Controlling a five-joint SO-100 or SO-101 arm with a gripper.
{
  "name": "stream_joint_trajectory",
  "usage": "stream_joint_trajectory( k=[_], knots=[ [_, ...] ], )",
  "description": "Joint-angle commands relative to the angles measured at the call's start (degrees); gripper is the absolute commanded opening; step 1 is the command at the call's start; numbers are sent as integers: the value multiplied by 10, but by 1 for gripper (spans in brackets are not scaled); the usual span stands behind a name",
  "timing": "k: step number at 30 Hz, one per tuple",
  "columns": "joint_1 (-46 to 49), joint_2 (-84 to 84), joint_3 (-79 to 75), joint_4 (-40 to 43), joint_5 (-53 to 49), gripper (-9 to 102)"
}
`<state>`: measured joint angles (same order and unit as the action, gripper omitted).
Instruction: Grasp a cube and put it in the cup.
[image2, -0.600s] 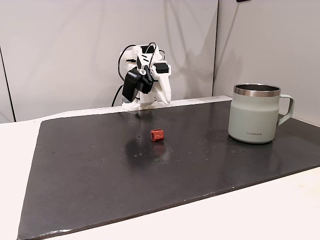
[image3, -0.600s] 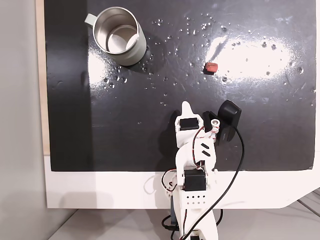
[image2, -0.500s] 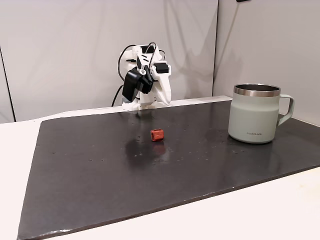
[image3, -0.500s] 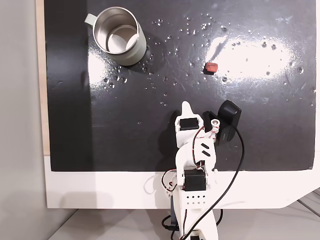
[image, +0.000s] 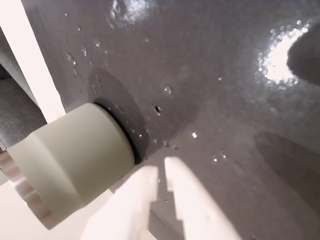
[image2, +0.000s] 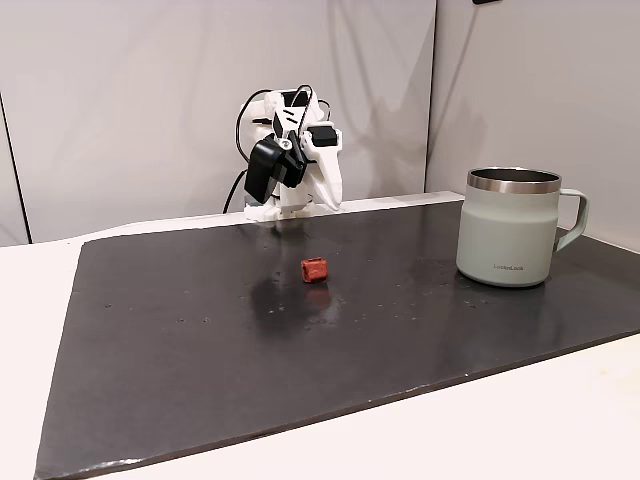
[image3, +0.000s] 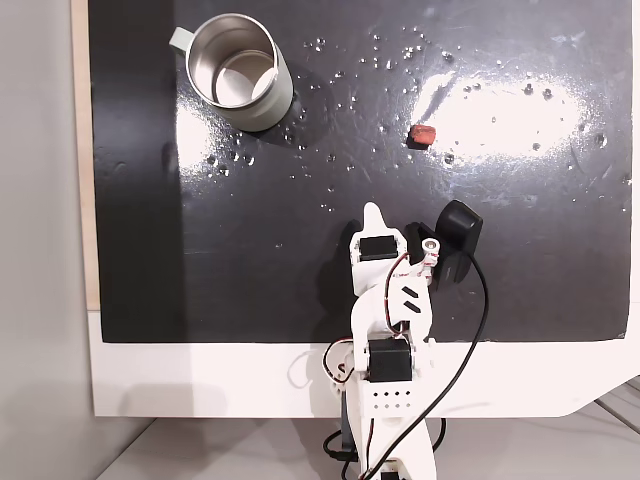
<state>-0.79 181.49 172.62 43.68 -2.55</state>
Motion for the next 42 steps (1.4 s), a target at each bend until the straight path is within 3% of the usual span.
stream_joint_trajectory(
  k=[1, 14, 28, 42],
  knots=[
    [8, 5, -4, -12, 5, 0],
    [20, -22, -154, 90, -11, 0],
    [45, -298, -452, 141, -61, 0],
    [103, -570, -737, 248, -81, 0]
  ],
)
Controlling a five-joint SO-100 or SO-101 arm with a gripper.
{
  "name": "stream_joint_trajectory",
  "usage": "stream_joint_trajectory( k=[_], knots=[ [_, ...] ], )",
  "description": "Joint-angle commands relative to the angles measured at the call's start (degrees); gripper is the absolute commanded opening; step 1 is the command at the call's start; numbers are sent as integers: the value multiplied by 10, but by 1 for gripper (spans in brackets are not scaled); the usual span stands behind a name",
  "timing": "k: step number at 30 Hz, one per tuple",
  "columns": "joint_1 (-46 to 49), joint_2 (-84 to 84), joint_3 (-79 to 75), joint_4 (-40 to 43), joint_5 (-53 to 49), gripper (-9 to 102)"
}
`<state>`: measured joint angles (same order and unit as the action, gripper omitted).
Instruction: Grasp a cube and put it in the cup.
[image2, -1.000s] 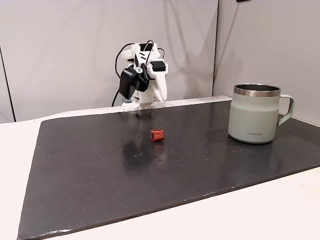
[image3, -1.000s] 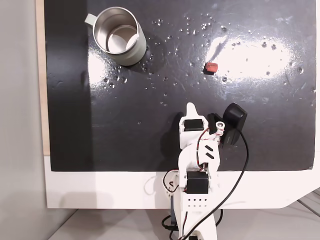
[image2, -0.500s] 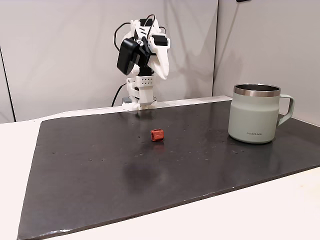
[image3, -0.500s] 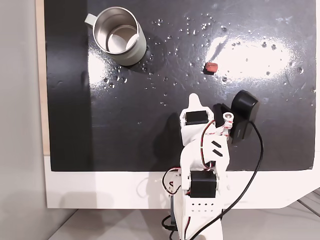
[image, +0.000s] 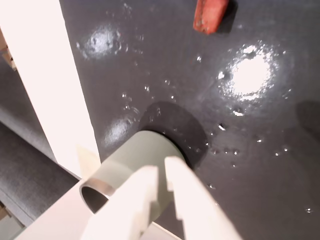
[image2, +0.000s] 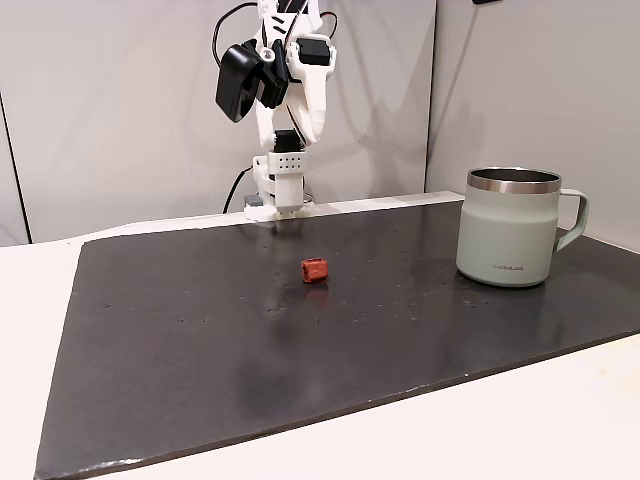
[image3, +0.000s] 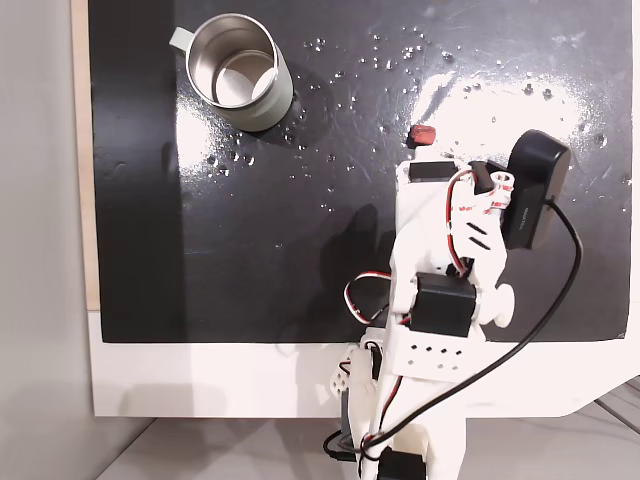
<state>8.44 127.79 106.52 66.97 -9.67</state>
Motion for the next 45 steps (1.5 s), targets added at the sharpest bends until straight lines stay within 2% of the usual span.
stream_joint_trajectory(
  k=[1, 16, 35, 42, 45],
  knots=[
    [14, -49, -91, 20, -11, 0],
    [49, -300, -304, 141, -25, 0],
    [39, -565, -635, 308, -19, 0],
    [37, -584, -648, 319, -18, 0],
    [36, -584, -648, 319, -18, 4]
  ],
)
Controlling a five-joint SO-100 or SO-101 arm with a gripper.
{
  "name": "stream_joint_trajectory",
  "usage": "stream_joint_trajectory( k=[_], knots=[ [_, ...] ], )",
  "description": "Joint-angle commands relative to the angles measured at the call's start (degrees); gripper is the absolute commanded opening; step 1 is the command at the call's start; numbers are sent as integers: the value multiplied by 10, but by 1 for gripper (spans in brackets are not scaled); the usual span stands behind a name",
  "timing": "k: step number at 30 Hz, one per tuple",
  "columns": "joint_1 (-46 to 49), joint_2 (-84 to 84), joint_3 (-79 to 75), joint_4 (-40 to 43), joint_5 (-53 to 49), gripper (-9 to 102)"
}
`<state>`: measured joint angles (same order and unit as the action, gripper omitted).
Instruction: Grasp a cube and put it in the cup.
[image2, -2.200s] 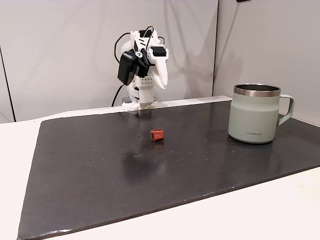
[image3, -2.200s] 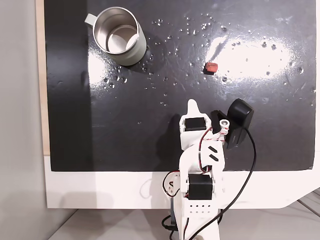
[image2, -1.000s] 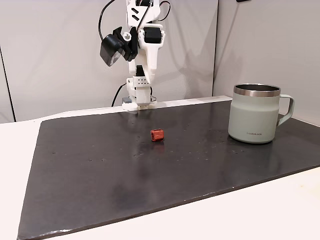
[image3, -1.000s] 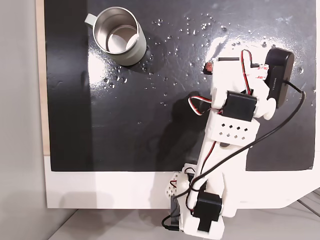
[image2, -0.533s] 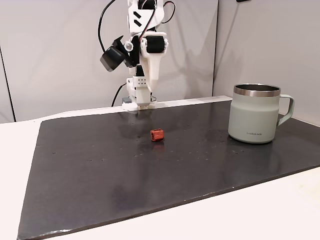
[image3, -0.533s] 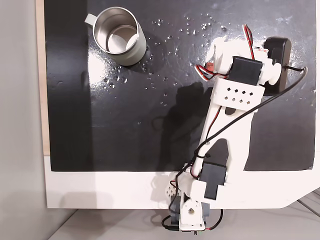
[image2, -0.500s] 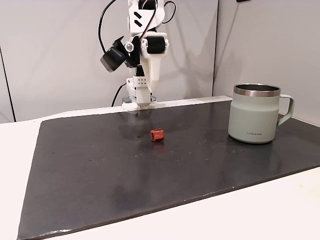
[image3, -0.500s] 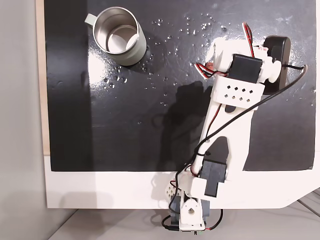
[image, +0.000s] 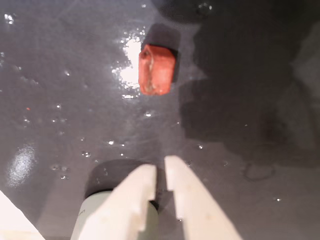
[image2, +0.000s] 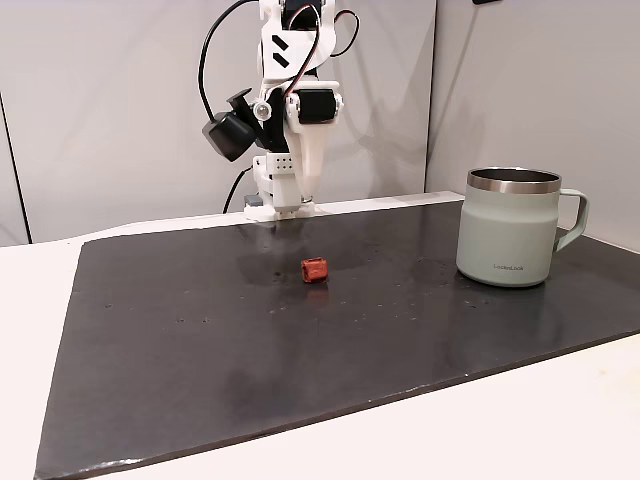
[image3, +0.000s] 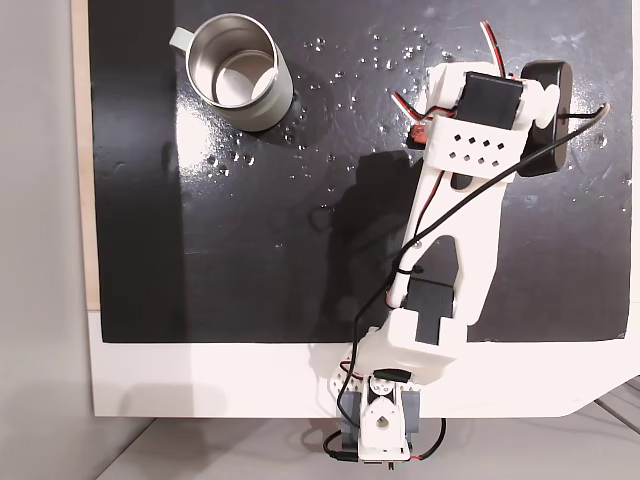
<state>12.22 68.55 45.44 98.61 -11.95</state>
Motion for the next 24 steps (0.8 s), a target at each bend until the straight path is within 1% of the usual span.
stream_joint_trajectory(
  k=[1, 4, 12, 24],
  knots=[
    [-3, 8, -37, 4, 4, 7],
    [-4, 6, -37, 4, 4, 13],
    [-1, -3, -36, 9, 6, 21],
    [-6, -45, -36, 3, 8, 25]
  ],
)
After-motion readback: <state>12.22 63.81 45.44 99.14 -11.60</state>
